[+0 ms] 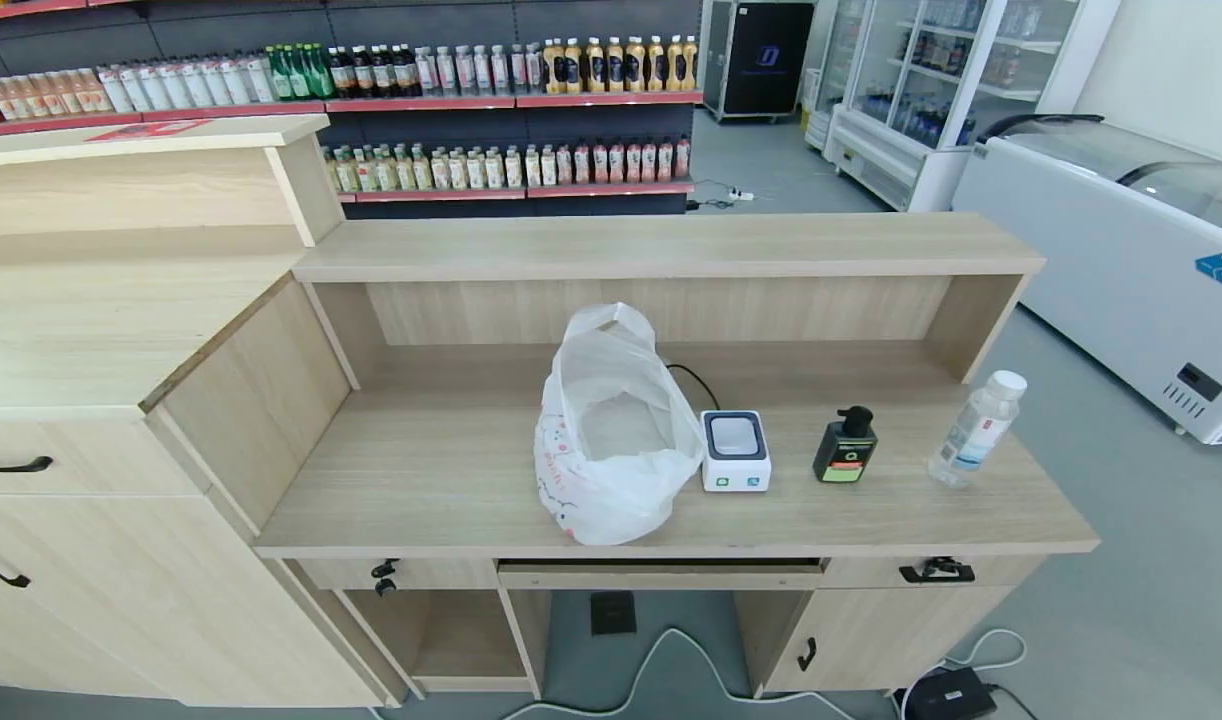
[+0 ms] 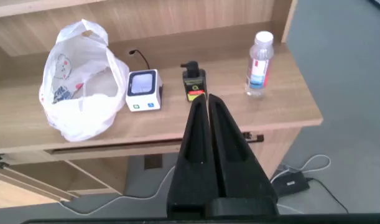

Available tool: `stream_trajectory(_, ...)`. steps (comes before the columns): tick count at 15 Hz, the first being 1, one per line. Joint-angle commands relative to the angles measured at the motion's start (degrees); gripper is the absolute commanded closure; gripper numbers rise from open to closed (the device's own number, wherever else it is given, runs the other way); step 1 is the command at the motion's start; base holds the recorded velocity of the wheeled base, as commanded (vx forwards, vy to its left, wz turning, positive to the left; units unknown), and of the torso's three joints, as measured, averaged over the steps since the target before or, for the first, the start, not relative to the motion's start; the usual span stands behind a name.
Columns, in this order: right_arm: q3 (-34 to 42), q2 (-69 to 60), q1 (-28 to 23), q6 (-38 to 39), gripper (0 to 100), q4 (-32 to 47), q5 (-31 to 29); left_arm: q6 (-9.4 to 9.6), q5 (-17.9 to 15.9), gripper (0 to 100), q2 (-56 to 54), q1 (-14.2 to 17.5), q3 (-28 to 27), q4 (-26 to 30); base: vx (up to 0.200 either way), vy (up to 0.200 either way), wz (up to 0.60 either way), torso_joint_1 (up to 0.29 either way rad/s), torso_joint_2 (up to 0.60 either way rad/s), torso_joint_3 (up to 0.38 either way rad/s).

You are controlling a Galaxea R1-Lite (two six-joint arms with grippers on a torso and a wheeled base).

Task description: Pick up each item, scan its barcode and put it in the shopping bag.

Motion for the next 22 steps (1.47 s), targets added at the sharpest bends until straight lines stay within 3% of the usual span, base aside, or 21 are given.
stream_trajectory(1, -7.2, 18.4, 0.2, -0.5, 100, -3.8, 2.4, -0.01, 0.0, 0, 0.0, 0.0, 0.0, 0.0, 0.000, 0.000, 0.00, 0.000, 0.00, 0.000)
stream_trajectory(5, -13.2, 29.6, 0.1, -3.7, 100, -7.7, 5.3, -0.01, 0.0, 0, 0.0, 0.0, 0.0, -0.1, 0.000, 0.000, 0.00, 0.000, 0.00, 0.000)
stream_trajectory(7, -15.8, 37.1, -0.8, -9.1, 100, -9.7, 5.3, -0.01, 0.0, 0, 0.0, 0.0, 0.0, 0.0, 0.000, 0.000, 0.00, 0.000, 0.00, 0.000)
stream_trajectory(10, -17.6, 45.1, -7.3, -18.6, 100, -10.1, 6.0, -0.01, 0.0, 0, 0.0, 0.0, 0.0, 0.0, 0.000, 0.000, 0.00, 0.000, 0.00, 0.000)
stream_trajectory(11, -17.6, 47.0, -8.9, -19.0, 0, -10.4, 6.9, -0.01, 0.0, 0, 0.0, 0.0, 0.0, 0.0, 0.000, 0.000, 0.00, 0.000, 0.00, 0.000)
stream_trajectory(14, -17.8, 54.9, -15.0, -25.5, 0, -15.0, 16.2, -0.01, 0.0, 0, 0.0, 0.0, 0.0, 0.0, 0.000, 0.000, 0.00, 0.000, 0.00, 0.000)
stream_trajectory(16, -20.8, 62.3, -18.3, -34.6, 0, -16.6, 26.5, -0.01, 0.0, 0, 0.0, 0.0, 0.0, 0.0, 0.000, 0.000, 0.00, 0.000, 0.00, 0.000)
stream_trajectory(18, -25.1, 67.6, -18.3, -40.0, 0, -16.3, 30.2, -0.01, 0.0, 0, 0.0, 0.0, 0.0, 0.0, 0.000, 0.000, 0.00, 0.000, 0.00, 0.000)
stream_trajectory(22, -32.8, 74.0, -17.3, -41.9, 0, -16.0, 33.1, -0.01, 0.0, 0, 0.0, 0.0, 0.0, 0.0, 0.000, 0.000, 0.00, 0.000, 0.00, 0.000)
